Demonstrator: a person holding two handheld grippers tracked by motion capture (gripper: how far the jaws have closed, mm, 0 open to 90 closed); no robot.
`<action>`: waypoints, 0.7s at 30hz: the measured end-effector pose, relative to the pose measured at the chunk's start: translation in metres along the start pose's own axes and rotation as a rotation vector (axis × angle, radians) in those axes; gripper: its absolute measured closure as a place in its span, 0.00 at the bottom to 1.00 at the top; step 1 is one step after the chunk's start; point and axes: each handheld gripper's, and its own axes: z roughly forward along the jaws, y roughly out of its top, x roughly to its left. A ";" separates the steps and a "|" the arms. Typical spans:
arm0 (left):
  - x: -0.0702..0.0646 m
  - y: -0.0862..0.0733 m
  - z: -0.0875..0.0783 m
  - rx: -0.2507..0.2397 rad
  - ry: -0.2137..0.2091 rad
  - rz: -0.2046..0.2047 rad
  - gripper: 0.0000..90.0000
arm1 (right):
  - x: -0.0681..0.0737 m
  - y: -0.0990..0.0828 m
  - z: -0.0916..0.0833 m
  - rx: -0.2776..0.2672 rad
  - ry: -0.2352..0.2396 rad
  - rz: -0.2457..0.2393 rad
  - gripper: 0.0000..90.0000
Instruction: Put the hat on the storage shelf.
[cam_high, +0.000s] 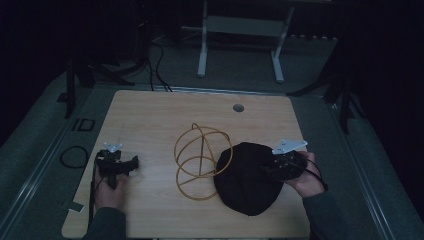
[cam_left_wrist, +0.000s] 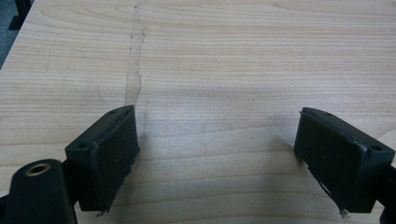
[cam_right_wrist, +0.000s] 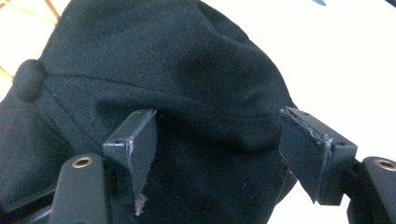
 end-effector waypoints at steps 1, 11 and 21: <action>0.000 0.000 0.000 0.000 0.000 0.000 0.15 | 0.001 0.003 -0.002 -0.003 -0.006 -0.008 0.30; 0.000 0.000 0.000 0.000 0.000 0.000 0.15 | 0.008 0.012 0.022 0.047 -0.027 -0.040 0.26; 0.000 0.000 0.000 0.000 0.000 0.000 0.15 | 0.004 0.016 0.031 0.044 -0.011 -0.025 0.22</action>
